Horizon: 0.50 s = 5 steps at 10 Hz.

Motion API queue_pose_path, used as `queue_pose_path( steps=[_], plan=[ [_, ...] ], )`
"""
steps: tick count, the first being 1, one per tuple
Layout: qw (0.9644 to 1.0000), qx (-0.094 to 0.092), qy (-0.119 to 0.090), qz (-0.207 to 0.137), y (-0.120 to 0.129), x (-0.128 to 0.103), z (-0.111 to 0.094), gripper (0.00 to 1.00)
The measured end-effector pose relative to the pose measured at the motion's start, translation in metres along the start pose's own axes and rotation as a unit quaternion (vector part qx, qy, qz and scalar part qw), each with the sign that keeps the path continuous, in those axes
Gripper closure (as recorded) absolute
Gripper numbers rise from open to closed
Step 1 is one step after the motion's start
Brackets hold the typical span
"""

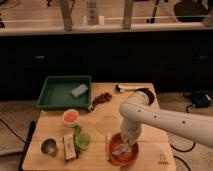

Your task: Wipe red bowl with towel

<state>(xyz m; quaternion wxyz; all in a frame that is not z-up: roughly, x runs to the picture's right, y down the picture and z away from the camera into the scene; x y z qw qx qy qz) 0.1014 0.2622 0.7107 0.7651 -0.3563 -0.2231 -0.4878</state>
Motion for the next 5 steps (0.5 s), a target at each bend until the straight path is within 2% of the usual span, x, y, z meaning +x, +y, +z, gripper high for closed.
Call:
queue_pose_path(
  steps=[3, 5],
  plan=[
    [0.9989, -0.011, 0.004, -0.045, -0.042, -0.015, -0.003, 1.0],
    [0.9974, -0.017, 0.003, -0.069, -0.046, -0.028, -0.001, 1.0]
  ],
)
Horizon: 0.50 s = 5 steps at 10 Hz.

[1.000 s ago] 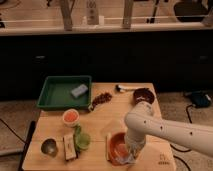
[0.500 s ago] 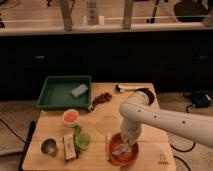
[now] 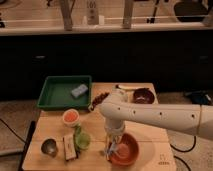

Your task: Wipe red bowl with towel

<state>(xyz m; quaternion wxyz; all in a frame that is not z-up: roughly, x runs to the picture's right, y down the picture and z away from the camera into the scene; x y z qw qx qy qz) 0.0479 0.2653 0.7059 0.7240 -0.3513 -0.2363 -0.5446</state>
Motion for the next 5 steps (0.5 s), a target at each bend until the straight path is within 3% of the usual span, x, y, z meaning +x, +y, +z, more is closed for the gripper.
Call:
queue_pose_path(
  steps=[3, 5],
  plan=[
    [1.0, 0.0, -0.008, -0.005, 0.021, -0.02, 0.012, 1.0],
    [0.9998, -0.001, -0.017, 0.01, 0.053, -0.023, 0.023, 1.0]
  ],
)
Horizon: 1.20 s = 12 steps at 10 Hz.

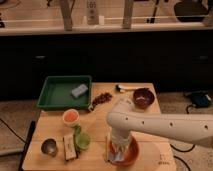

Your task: Wipe red bowl with towel

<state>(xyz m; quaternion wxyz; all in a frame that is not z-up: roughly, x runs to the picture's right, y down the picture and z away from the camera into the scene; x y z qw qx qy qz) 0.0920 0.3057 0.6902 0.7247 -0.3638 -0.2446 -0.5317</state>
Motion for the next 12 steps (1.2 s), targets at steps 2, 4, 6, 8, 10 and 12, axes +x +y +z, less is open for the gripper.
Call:
queue_pose_path(
  steps=[2, 4, 6, 8, 10, 12],
  plan=[
    [0.9998, 0.004, -0.002, 0.021, 0.019, 0.004, 0.005, 1.0],
    [0.999, 0.007, 0.001, 0.045, 0.033, 0.02, 0.002, 1.0],
    [0.9981, 0.009, 0.007, 0.06, 0.035, 0.04, -0.006, 1.0],
    [0.9982, 0.011, 0.013, 0.058, 0.024, 0.052, -0.014, 1.0],
    [0.9988, 0.009, 0.018, 0.044, 0.003, 0.054, -0.02, 1.0],
    [0.9996, 0.007, 0.022, 0.015, -0.027, 0.044, -0.024, 1.0]
  ],
)
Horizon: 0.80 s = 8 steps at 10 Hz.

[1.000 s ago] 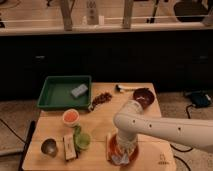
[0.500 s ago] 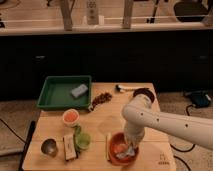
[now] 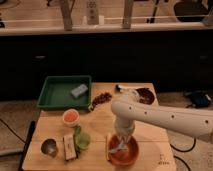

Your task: Wipe red bowl with towel

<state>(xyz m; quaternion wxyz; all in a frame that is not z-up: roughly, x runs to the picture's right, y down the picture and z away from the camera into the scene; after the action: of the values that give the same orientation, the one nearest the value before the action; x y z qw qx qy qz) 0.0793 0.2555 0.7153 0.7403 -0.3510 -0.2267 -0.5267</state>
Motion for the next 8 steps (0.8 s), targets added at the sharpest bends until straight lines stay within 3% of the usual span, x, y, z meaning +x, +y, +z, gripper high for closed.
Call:
queue_pose_path(
  steps=[4, 6, 8],
  plan=[
    [0.9991, -0.002, 0.0, -0.042, -0.014, -0.031, 0.003, 1.0],
    [0.9992, 0.001, -0.007, -0.04, 0.002, -0.041, 0.012, 1.0],
    [0.9996, 0.007, -0.018, -0.021, 0.031, -0.036, 0.021, 1.0]
  ],
)
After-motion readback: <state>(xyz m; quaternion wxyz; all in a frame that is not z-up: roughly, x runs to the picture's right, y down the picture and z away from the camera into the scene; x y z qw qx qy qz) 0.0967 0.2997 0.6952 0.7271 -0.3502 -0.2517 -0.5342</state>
